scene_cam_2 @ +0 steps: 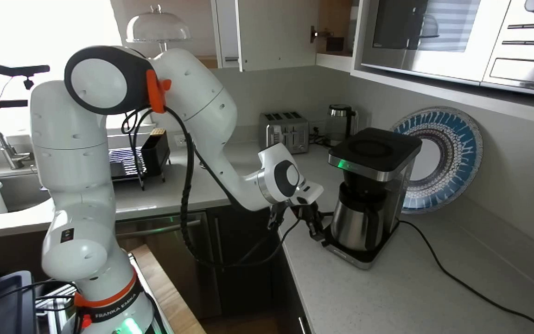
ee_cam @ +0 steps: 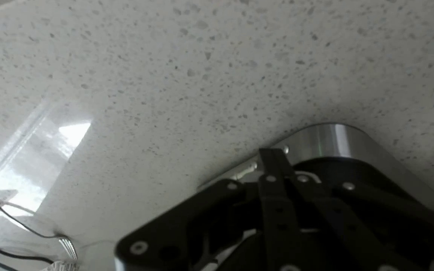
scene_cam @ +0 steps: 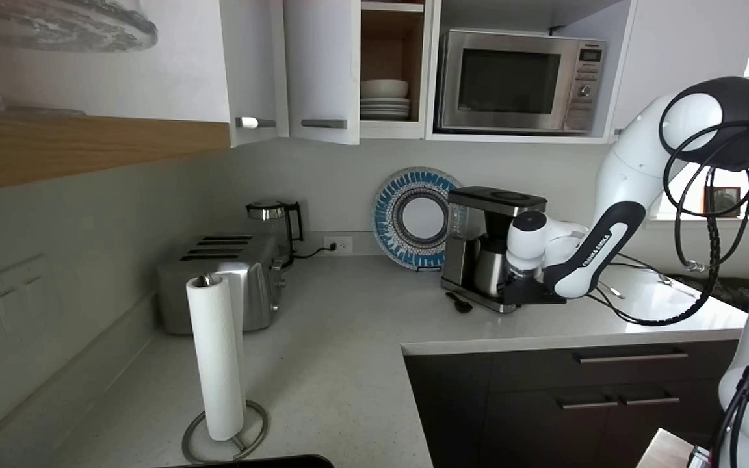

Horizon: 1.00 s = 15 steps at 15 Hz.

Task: Rotate the coffee maker clockwise once

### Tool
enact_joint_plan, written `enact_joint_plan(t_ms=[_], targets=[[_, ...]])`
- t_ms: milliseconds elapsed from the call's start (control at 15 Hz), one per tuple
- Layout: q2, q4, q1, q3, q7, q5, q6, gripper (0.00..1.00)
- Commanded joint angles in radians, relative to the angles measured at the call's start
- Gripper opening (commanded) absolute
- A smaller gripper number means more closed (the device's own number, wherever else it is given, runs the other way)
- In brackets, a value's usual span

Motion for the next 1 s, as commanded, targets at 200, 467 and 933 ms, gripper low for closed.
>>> enact_joint_plan(t_ms=[200,467,933], targets=[[-0.090,0.026,0.008,0.025,-0.222,0.068,-0.118,0.00],[-0.128,0.018,0.042,0.017,-0.451,0.176,-0.253,0.00],[-0.210,-0.033,0.059,0.028,-0.967,0.491,-0.417,0.00]])
